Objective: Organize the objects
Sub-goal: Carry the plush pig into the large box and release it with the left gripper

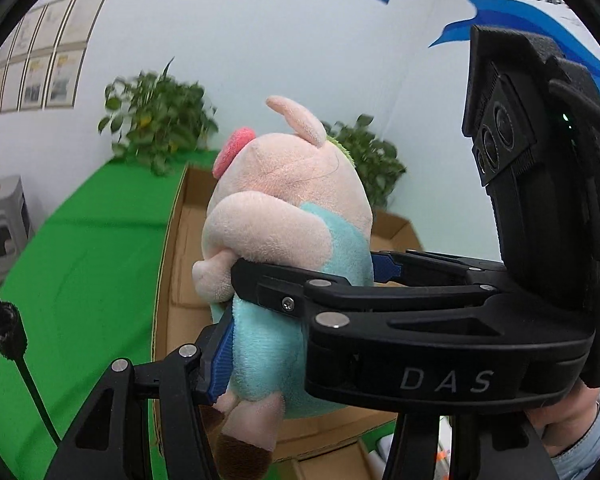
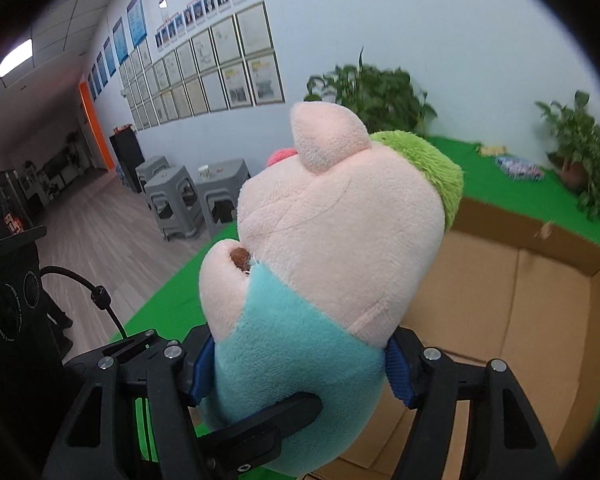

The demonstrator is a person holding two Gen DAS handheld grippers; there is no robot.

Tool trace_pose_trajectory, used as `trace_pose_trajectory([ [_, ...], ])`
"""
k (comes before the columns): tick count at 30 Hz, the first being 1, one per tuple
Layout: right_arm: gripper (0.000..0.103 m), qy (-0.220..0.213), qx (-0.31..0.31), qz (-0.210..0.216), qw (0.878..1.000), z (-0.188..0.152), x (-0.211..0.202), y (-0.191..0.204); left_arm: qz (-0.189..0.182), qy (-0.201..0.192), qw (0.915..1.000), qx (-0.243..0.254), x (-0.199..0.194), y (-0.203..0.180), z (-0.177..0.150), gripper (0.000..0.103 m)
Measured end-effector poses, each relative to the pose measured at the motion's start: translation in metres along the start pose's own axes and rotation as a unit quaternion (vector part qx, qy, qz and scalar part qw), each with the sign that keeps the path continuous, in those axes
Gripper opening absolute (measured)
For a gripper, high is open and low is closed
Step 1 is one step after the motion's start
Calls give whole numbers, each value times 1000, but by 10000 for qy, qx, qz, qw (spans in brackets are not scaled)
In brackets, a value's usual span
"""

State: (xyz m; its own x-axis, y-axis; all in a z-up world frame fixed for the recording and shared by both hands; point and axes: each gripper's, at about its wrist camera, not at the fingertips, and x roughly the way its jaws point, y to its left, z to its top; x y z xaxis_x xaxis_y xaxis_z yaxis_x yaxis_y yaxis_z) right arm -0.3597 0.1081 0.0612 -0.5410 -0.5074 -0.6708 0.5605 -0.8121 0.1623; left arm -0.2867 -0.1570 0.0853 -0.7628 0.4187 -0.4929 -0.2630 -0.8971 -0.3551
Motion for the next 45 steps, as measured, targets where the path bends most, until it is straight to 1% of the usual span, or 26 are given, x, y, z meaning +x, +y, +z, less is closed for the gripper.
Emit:
trace_pose_trajectory([
  [1, 67, 114, 31, 30, 9999, -8, 10, -1, 24, 156, 9998, -101, 13, 10, -16, 51],
  [3, 67, 362, 110, 98, 9992, -24, 34, -7, 84, 361, 9990, -241, 34, 25, -37, 51],
  [4, 67, 440, 135, 117, 9989, -29, 40, -6, 128, 443, 9986, -260, 39, 36, -50, 51],
  [7, 67, 705, 162, 155, 9973, -48, 64, -9, 254, 693, 9965, -391, 61, 58, -75, 53],
  [9, 67, 799, 129, 179, 9966, -55, 71, -8, 340, 761, 9957, -397, 67, 70, -88, 55],
  [10, 67, 849, 122, 186, 9961, -56, 75, -2, 396, 825, 9950, -397, 65, 73, -101, 56],
  [12, 67, 974, 135, 175, 9950, -63, 83, 0, 456, 935, 9936, -439, 66, 79, -108, 57],
  [13, 69, 952, 98, 160, 9953, -64, 84, 2, 463, 934, 9936, -439, 63, 81, -115, 58],
  [15, 72, 969, 15, 165, 9952, -64, 84, 6, 473, 889, 9939, -457, 60, 87, -112, 59],
  [18, 82, 1064, -79, 113, 9942, -63, 86, 11, 477, 864, 9938, -506, 56, 92, -105, 59],
  [19, 85, 1077, -51, 123, 9941, -61, 85, 10, 504, 833, 9942, -456, 61, 99, -94, 59],
  [21, 87, 1042, 22, 174, 9944, -56, 81, 9, 569, 757, 9949, -350, 60, 100, -92, 61],
  [24, 88, 961, 112, 254, 9950, -52, 69, 5, 516, 758, 9952, -338, 63, 102, -88, 62],
  [27, 88, 882, 264, 338, 9952, -50, 59, 0, 439, 713, 9960, -297, 57, 94, -80, 62],
  [29, 88, 881, 366, 394, 9947, -50, 58, -2, 419, 694, 9962, -308, 49, 87, -78, 62],
  [31, 88, 939, 471, 441, 9935, -47, 63, 0, 349, 694, 9962, -391, 48, 88, -78, 62],
  [33, 88, 1039, 598, 489, 9916, -46, 69, -1, 303, 745, 9957, -453, 49, 89, -79, 59],
  [34, 89, 1124, 640, 502, 9903, -46, 72, -1, 266, 781, 9954, -488, 40, 79, -81, 58],
  [36, 89, 1239, 688, 515, 9886, -45, 74, -1, 210, 821, 9951, -504, 37, 75, -82, 54],
  [40, 89, 1447, 693, 610, 9852, -41, 67, 0, 149, 877, 9944, -570, 23, 64, -91, 52],
  [43, 90, 1518, 637, 679, 9840, -40, 67, 1, 153, 899, 9937, -659, 15, 59, -90, 48],
  [45, 90, 1581, 731, 723, 9821, -40, 73, -2, 232, 947, 9931, -653, 12, 56, -90, 42],
])
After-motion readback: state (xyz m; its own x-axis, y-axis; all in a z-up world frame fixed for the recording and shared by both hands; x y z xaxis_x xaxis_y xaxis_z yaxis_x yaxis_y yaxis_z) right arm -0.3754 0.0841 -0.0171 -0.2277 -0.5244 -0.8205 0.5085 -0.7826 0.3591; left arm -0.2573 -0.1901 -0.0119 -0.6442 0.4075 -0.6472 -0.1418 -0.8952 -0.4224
